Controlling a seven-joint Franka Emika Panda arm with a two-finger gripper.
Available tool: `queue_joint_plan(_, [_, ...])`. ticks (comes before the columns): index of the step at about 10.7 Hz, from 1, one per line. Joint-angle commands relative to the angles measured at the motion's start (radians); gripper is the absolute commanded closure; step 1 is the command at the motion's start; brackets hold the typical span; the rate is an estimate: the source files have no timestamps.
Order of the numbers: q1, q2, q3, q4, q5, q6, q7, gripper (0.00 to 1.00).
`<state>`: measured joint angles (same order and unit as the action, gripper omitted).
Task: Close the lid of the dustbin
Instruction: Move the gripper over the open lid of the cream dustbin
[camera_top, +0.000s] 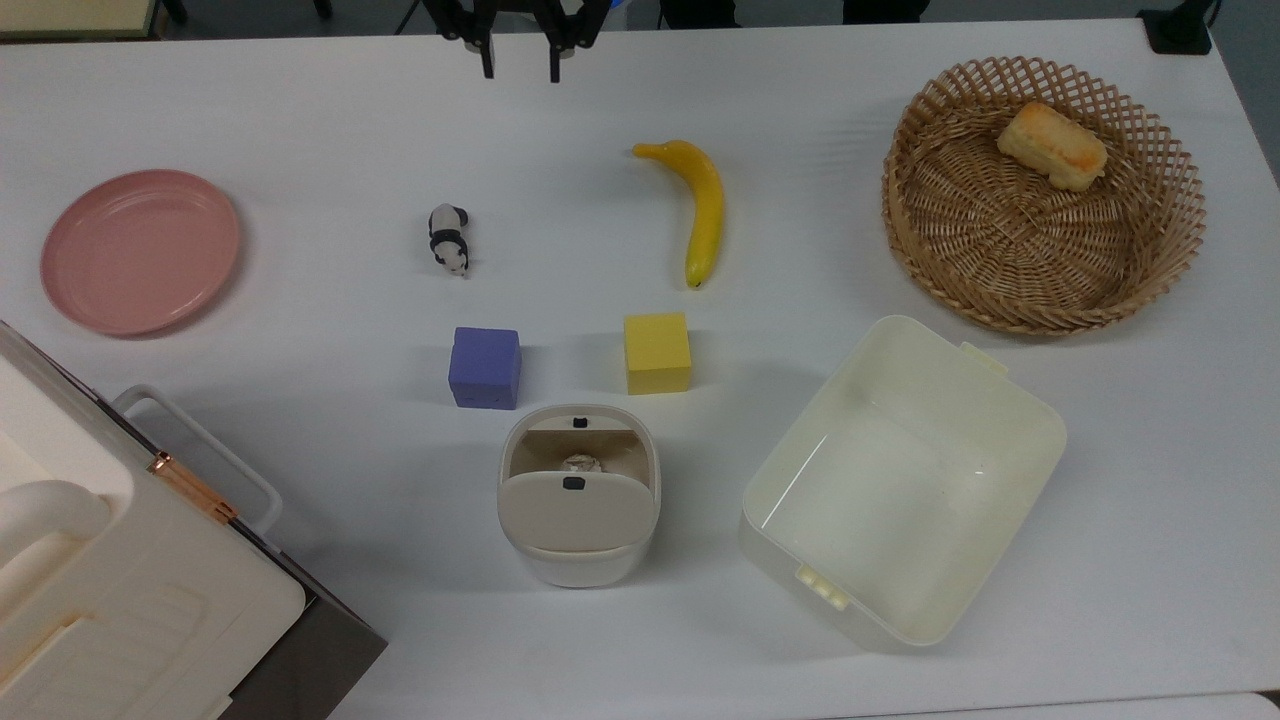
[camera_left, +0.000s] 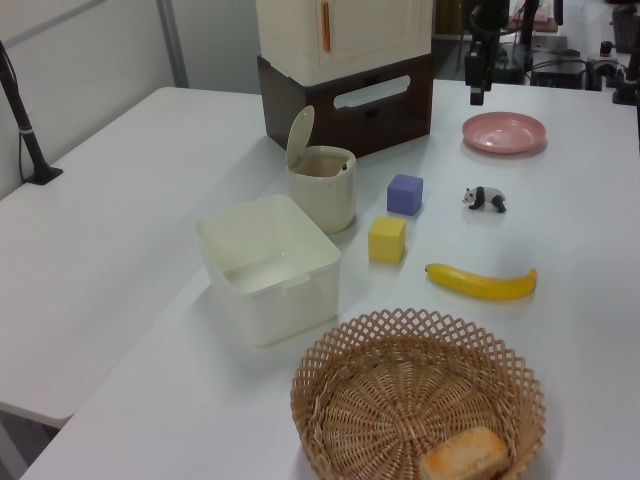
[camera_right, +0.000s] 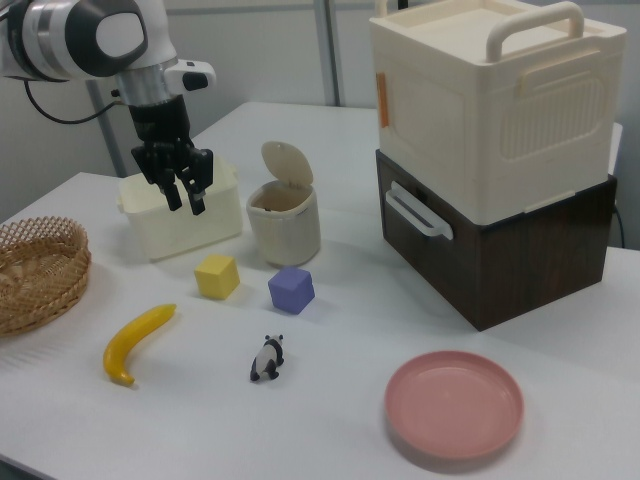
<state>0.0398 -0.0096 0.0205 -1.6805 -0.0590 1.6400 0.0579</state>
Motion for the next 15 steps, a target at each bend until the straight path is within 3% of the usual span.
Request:
queue_joint_plan(1, [-0.005, 0.011, 0.004, -0.002, 0.016, 0.026, -0.03, 0.86])
queue_joint_plan(2, [-0.003, 0.017, 0.004, 0.004, 0.016, 0.029, -0.03, 1.0])
queue_joint_plan(9, [-0.009, 0.048, 0.004, 0.01, 0.004, 0.122, -0.03, 1.0])
queue_joint_plan(13, [-0.011, 0.17, 0.004, 0.151, 0.008, 0.21, -0.03, 1.0])
queue_joint_plan(15, [-0.009, 0.216, 0.004, 0.174, 0.01, 0.375, -0.029, 1.0])
